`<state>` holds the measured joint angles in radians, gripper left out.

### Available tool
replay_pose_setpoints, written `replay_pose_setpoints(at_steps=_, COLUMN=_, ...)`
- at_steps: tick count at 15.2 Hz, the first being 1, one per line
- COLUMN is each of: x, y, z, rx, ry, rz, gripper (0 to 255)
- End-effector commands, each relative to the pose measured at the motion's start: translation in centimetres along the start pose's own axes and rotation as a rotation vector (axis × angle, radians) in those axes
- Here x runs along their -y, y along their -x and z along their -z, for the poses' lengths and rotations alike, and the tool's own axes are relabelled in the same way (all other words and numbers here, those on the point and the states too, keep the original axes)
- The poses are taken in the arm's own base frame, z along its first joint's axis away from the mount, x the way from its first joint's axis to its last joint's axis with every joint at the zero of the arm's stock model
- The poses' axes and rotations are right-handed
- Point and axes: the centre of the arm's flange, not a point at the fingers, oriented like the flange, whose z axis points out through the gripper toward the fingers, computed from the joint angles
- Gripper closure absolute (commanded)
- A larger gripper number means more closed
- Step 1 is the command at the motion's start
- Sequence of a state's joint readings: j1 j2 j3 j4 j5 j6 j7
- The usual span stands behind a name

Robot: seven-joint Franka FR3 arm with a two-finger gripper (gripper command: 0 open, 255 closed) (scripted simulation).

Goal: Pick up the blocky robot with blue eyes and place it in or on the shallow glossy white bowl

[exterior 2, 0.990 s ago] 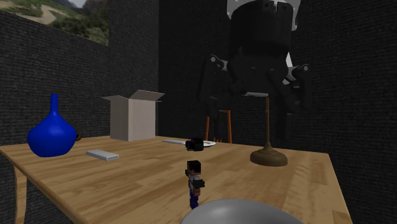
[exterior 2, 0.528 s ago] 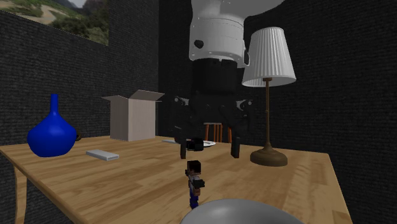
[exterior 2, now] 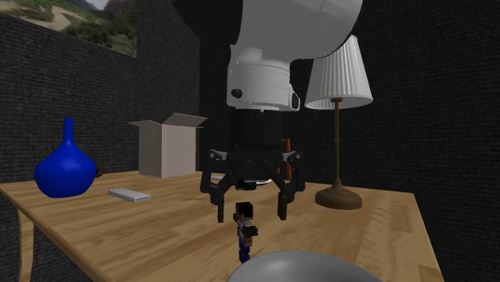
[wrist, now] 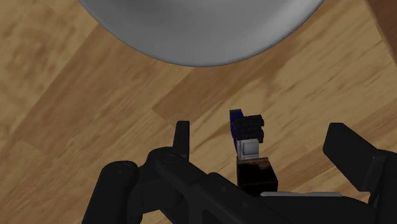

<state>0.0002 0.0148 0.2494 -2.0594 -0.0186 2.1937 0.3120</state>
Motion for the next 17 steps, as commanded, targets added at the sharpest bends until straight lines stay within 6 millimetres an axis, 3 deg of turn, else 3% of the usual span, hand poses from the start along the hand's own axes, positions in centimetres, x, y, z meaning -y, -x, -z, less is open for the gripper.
replay_pose_setpoints(at_steps=1, x=0.01, y=-0.03, z=-1.45, rx=-0.001, ry=0.000, rz=0.000, gripper=0)
replay_pose_setpoints(at_steps=9, x=0.01, y=-0.03, z=-1.45, rx=-0.001, ry=0.000, rz=0.000, gripper=0)
replay_pose_setpoints(at_steps=10, x=0.01, y=-0.03, z=-1.45, rx=-0.001, ry=0.000, rz=0.000, gripper=255)
replay_pose_setpoints(at_steps=17, x=0.01, y=-0.03, z=-1.44, rx=-0.001, ry=0.000, rz=0.000, gripper=255)
